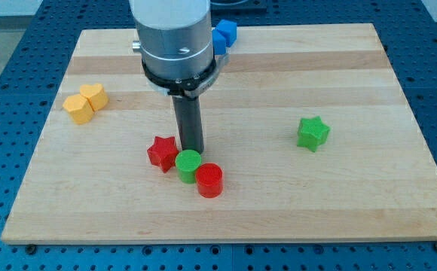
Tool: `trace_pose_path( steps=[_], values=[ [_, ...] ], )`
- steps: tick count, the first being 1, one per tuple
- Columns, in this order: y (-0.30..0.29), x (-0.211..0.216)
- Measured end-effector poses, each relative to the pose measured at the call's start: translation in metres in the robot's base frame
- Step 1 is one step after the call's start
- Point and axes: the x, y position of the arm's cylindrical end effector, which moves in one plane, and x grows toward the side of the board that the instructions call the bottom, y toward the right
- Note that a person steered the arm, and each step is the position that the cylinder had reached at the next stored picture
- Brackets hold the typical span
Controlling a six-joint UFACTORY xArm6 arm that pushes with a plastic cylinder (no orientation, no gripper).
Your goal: Place the green circle towards the bottom right side of the red circle
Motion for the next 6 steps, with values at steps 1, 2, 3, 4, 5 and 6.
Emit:
trace_pose_path(
  steps=[1,2,3,4,5,6],
  values=[
    [0.000,0.015],
    [-0.005,0.030],
    [-0.013,0.040],
    [-0.066,0.040],
    [-0.078,0.061],
    [-0.044,0.067]
  ],
)
